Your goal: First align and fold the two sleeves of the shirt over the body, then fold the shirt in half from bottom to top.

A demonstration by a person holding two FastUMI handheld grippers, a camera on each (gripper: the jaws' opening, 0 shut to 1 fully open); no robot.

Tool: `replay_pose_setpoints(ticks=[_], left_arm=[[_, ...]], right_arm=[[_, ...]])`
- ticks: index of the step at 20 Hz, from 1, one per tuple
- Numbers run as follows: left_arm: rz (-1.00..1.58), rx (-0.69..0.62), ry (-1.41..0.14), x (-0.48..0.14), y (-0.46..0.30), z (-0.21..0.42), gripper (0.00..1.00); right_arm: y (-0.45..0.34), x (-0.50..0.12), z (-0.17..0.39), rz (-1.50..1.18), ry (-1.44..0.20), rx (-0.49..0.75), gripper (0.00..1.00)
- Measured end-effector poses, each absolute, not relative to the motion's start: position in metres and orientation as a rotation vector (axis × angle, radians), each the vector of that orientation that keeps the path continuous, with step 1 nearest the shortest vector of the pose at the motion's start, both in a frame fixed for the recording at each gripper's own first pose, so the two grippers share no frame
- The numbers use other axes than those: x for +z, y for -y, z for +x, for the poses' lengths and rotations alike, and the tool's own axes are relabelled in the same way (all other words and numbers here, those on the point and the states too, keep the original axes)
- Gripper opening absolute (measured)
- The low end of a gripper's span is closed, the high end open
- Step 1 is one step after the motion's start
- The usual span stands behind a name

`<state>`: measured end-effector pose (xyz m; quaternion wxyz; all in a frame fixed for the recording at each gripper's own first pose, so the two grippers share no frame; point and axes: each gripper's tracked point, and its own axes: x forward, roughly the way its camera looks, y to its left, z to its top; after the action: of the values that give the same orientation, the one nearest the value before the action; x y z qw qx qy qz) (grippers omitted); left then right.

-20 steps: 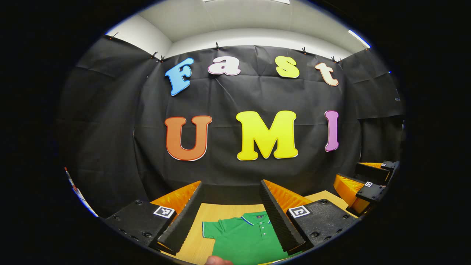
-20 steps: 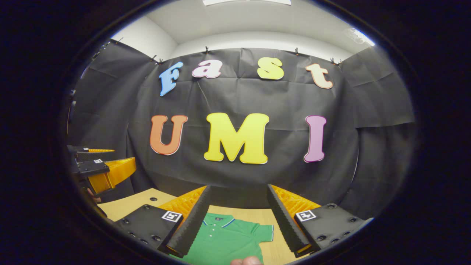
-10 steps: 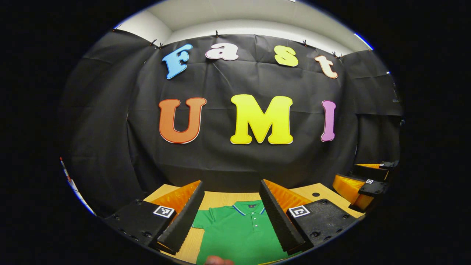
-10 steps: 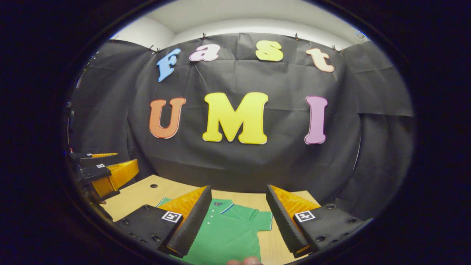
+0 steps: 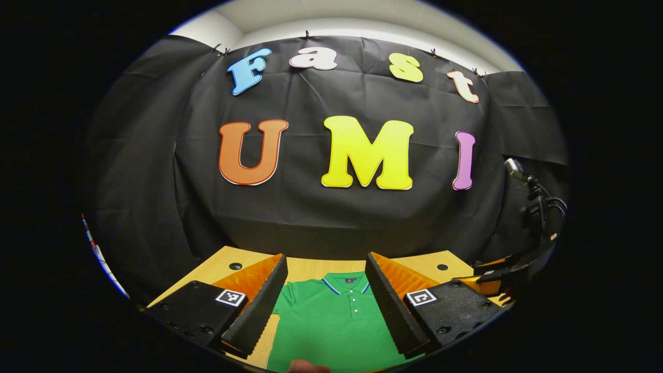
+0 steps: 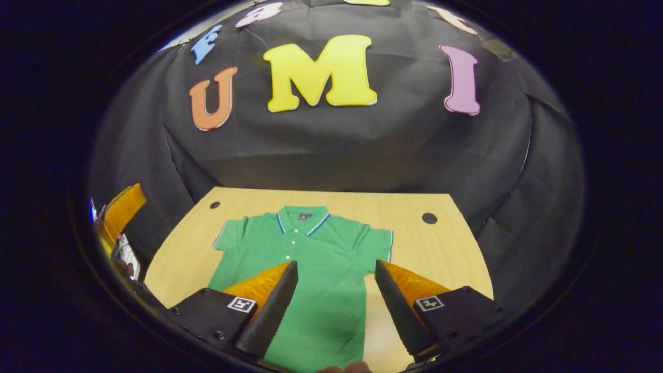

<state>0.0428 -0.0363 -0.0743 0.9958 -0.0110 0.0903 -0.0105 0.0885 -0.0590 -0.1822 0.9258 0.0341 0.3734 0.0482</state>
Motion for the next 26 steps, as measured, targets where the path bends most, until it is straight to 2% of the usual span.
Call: replay_pose_setpoints(ticks=[8,13,14,15,19,20,21,23,24,25,26], left_arm=[[0.008,0.013,-0.202,-0.074,0.028,0.053,0.97],[-0.015,0.050,-0.248,-0.087,0.021,0.051,0.97],[-0.017,0.060,-0.260,-0.091,0.019,0.050,0.97],[-0.019,0.071,-0.269,-0.095,0.017,0.050,0.97],[-0.042,0.099,-0.314,-0.109,0.011,0.049,0.97],[-0.047,0.104,-0.323,-0.111,0.009,0.048,0.97],[-0.050,0.111,-0.331,-0.114,0.008,0.048,0.97],[-0.060,0.120,-0.344,-0.118,0.006,0.046,0.97],[-0.065,0.121,-0.352,-0.120,0.006,0.046,0.97],[-0.068,0.124,-0.355,-0.120,0.006,0.045,0.97],[-0.068,0.127,-0.357,-0.121,0.005,0.044,0.97]], right_arm=[[0.097,-0.293,0.155,0.061,-1.072,0.079,0.96],[0.119,-0.352,0.195,0.071,-1.170,0.013,0.96],[0.123,-0.362,0.202,0.084,-1.186,0.002,1.00],[0.127,-0.370,0.207,0.097,-1.204,-0.009,0.96],[0.137,-0.406,0.213,0.096,-1.276,-0.037,0.96],[0.138,-0.409,0.214,0.094,-1.294,-0.045,0.89],[0.138,-0.410,0.223,0.096,-1.262,-0.045,0.96],[0.138,-0.413,0.217,0.060,-1.296,-0.063,0.94],[0.137,-0.413,0.219,0.052,-1.292,-0.070,0.92],[0.132,-0.406,0.219,0.057,-1.292,-0.070,0.72],[0.127,-0.410,0.218,0.051,-1.309,-0.067,0.62]])
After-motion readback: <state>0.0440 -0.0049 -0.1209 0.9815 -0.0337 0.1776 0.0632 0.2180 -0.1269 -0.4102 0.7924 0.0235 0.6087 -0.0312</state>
